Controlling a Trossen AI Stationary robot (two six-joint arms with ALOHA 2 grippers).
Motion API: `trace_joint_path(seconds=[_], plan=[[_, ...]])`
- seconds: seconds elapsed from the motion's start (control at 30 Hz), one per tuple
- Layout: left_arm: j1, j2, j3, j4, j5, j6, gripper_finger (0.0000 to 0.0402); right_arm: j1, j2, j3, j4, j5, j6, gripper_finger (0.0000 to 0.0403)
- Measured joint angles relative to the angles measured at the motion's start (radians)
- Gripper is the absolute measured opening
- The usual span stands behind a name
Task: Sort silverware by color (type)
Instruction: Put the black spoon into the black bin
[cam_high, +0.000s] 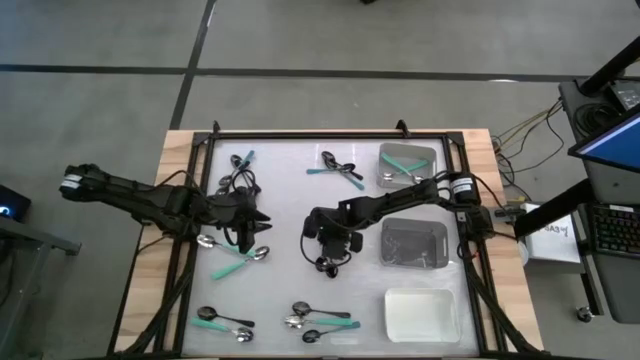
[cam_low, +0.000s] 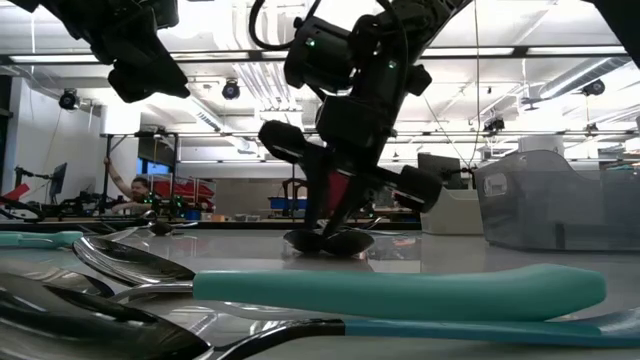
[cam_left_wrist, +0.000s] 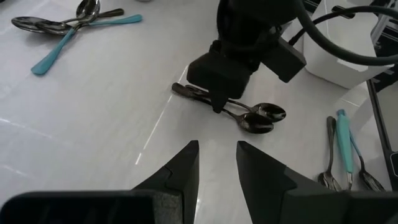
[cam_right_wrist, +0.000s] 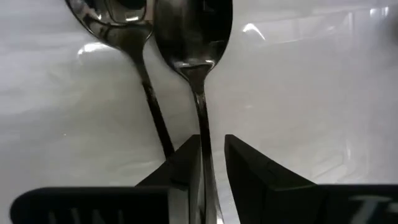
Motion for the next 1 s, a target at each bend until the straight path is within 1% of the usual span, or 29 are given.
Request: trace_joint_path(seconds=[0.27, 0.53, 0.73, 1.0], plan=[[0.000, 0.000, 0.000, 0.000, 0.000, 0.000, 0.0090, 0.000, 0.006, 0.004, -0.010, -0.004, 0.010, 0.0066], [0.000, 0.000, 0.000, 0.001, -0.003, -0.008, 0.0090, 0.000, 0.046, 0.014, -0.050, -0.008, 0.010, 0.0065], [0.000, 0.000, 0.000, 0.001, -0.003, -0.008, 0.0090, 0.000, 0.056, 0.061, -0.108, -0.008, 0.015, 0.0058], [0.000, 0.000, 0.000, 0.001, -0.003, -0.008, 0.0090, 0.001, 0.066, 0.178, -0.257, -0.006, 0.037, 0.0044]])
